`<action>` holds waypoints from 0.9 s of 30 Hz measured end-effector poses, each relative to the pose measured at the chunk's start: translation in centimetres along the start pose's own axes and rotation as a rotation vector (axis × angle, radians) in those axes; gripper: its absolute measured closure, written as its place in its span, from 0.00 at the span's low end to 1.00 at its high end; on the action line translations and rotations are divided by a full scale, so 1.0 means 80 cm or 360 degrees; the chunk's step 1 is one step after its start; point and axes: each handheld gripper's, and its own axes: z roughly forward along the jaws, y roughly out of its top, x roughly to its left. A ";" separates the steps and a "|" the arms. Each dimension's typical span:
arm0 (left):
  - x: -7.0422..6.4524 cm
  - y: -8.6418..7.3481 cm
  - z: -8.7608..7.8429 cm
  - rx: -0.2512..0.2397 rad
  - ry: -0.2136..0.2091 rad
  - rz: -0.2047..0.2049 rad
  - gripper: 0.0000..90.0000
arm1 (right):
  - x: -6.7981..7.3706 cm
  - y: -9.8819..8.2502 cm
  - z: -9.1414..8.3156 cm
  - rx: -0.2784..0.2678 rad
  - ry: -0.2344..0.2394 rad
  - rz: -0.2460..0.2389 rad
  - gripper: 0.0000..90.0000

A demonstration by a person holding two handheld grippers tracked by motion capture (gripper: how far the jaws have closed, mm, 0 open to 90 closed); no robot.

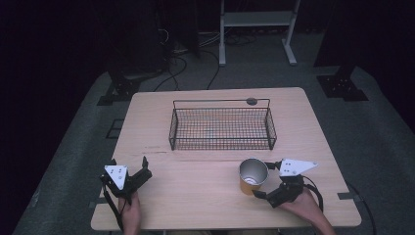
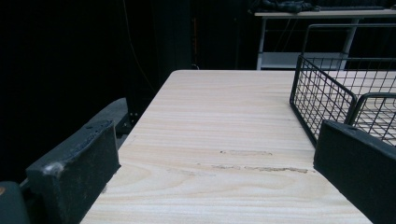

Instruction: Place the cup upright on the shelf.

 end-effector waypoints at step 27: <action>0.000 0.000 0.000 -0.0001 -0.0003 -0.0001 0.00 | -0.005 0.015 0.029 0.0044 0.0050 0.0013 0.00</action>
